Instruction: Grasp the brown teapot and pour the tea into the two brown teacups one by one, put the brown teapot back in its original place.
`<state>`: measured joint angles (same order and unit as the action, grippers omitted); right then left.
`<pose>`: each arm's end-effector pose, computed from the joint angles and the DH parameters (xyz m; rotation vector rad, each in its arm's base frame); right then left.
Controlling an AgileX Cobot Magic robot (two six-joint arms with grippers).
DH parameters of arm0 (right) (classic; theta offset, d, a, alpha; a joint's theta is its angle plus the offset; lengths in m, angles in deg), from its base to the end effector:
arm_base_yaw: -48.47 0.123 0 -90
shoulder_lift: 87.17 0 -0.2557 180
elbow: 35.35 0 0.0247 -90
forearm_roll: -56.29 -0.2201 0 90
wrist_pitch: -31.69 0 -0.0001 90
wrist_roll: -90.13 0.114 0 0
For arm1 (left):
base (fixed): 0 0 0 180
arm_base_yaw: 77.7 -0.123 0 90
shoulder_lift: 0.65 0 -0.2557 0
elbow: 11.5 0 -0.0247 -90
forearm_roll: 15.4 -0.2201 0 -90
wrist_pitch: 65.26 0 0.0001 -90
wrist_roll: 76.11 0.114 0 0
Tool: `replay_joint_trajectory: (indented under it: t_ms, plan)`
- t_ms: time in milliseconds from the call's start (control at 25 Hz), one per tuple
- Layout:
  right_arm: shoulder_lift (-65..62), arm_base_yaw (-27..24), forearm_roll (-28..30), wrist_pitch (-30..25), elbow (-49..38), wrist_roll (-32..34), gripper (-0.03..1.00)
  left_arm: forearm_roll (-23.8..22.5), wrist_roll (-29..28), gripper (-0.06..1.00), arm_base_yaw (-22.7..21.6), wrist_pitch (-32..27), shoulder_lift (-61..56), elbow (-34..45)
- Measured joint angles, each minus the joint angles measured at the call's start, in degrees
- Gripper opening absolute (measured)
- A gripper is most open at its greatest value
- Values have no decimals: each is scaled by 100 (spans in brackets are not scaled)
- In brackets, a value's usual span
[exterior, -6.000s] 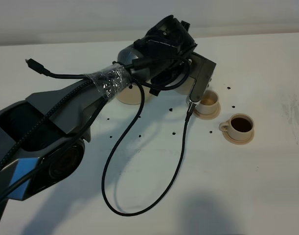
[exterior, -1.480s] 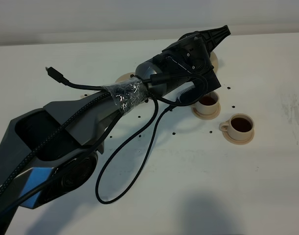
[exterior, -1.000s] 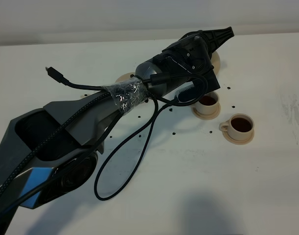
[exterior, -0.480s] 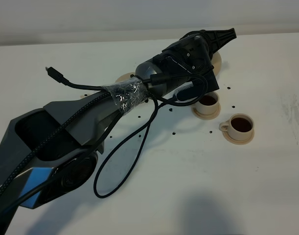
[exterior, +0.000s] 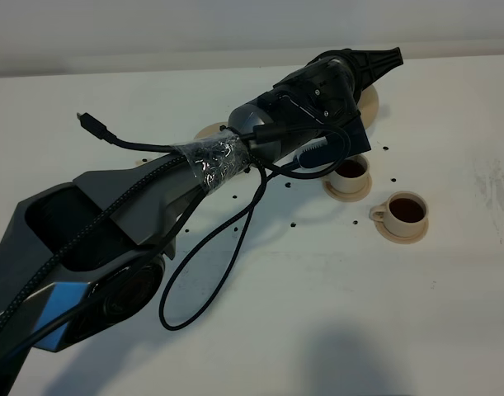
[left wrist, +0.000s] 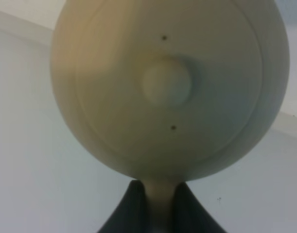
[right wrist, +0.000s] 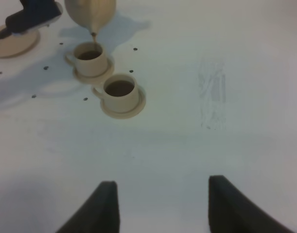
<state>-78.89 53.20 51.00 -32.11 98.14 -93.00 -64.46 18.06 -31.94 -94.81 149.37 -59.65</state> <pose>0.0115 0.0104 0.2526 -0.1505 2.0632 0.1279 0.4012 -0.3510 0.1732 2.4072 0.1505 1.2808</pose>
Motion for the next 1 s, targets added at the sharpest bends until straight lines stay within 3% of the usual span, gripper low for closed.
replay_joint_trajectory:
  t_ms: [640, 1000]
  plan:
    - [0, 0, 0, 0, 0, 0, 41, 5, 32, 8, 0, 7, 0, 0]
    - [0, 0, 0, 0, 0, 0, 41, 558, 4, 8, 0, -538, 0, 0]
